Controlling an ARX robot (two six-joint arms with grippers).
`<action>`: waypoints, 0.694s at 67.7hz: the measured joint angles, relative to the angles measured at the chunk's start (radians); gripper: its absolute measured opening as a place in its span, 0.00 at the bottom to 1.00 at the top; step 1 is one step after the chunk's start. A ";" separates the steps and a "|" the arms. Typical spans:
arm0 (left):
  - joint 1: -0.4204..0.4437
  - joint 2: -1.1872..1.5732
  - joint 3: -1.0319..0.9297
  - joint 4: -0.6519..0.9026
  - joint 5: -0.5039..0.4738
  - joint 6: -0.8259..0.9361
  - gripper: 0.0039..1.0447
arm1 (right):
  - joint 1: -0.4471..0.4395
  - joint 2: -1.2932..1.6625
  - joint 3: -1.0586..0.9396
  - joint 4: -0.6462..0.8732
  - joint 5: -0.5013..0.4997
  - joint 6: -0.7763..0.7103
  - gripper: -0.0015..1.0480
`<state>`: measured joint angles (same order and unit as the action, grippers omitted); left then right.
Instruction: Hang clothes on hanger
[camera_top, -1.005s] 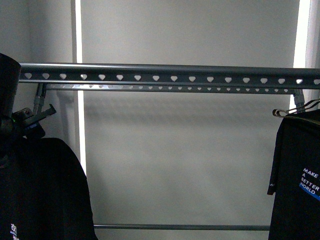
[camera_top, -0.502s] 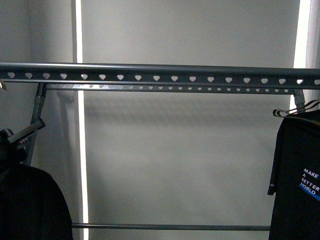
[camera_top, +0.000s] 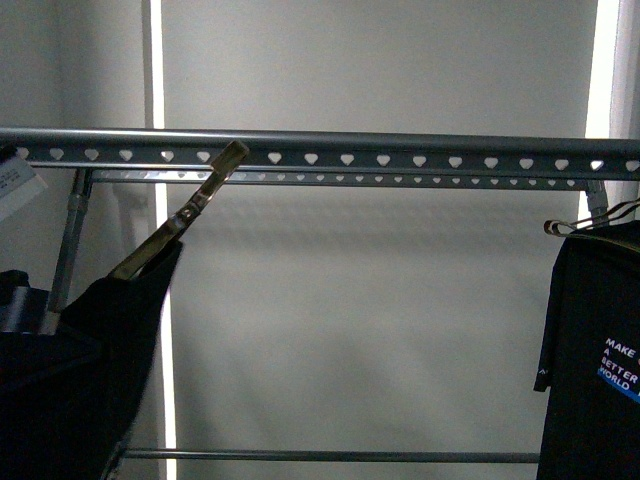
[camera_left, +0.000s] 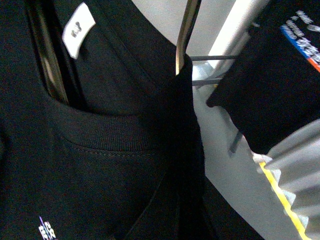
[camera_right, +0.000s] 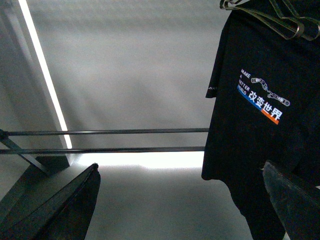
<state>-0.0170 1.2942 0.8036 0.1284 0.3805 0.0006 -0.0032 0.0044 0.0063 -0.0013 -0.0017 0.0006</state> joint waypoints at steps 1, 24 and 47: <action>0.009 -0.002 0.002 0.000 0.036 0.026 0.04 | 0.000 0.000 0.000 0.000 0.000 0.000 0.93; 0.086 0.159 0.201 -0.014 0.311 0.592 0.04 | 0.000 0.000 0.000 0.000 0.000 0.000 0.93; 0.049 0.182 0.294 -0.052 0.463 1.027 0.04 | 0.000 0.000 0.000 0.000 0.000 0.000 0.93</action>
<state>0.0322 1.4761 1.0981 0.0765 0.8440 1.0271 -0.0032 0.0044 0.0063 -0.0013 -0.0017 0.0006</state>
